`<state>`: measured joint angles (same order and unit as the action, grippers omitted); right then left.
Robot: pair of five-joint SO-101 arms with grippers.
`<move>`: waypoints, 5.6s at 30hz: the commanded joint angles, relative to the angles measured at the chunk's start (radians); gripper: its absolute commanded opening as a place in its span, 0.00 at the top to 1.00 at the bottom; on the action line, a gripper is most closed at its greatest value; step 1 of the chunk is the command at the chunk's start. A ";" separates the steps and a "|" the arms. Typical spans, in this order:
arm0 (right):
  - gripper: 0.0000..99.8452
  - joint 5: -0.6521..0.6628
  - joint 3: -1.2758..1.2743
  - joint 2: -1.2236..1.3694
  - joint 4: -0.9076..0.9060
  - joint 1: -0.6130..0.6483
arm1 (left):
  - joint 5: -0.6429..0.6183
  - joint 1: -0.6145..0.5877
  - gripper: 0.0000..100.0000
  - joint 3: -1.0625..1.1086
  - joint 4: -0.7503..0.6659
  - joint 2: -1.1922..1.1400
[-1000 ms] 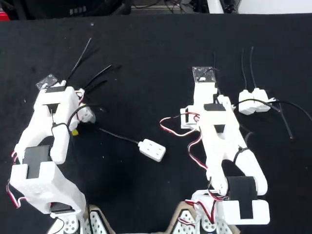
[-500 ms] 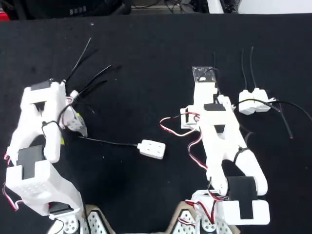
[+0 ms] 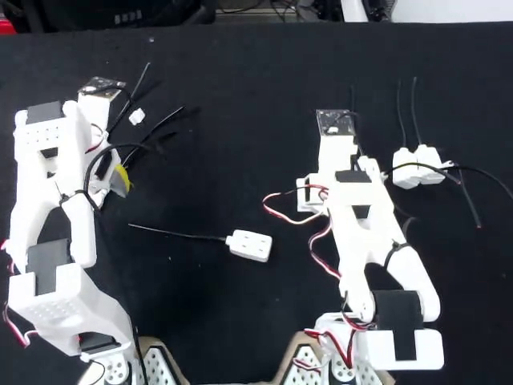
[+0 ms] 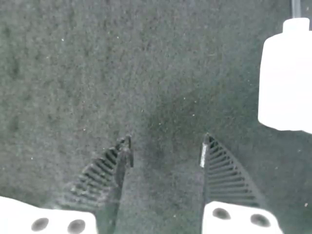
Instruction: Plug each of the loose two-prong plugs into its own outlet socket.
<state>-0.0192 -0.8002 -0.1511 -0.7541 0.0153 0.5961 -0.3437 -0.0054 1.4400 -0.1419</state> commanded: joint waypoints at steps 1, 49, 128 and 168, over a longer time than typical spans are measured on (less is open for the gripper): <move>0.79 0.000 0.044 -0.030 -0.008 -0.017 | 0.075 -0.033 0.77 -0.025 -0.040 -0.015; 0.79 0.002 0.045 -0.030 -0.025 -0.017 | 0.075 -0.041 0.97 0.107 -0.117 0.057; 0.79 0.904 0.223 0.251 0.074 0.649 | -0.905 -0.163 0.75 0.926 -0.732 0.425; 0.99 0.459 0.021 -0.492 -0.288 0.439 | -0.839 -0.054 0.75 0.957 -0.680 0.512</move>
<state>0.4887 -0.6483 -0.5317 -1.1960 0.4051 -0.2770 -0.4480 0.9321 0.7541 0.2739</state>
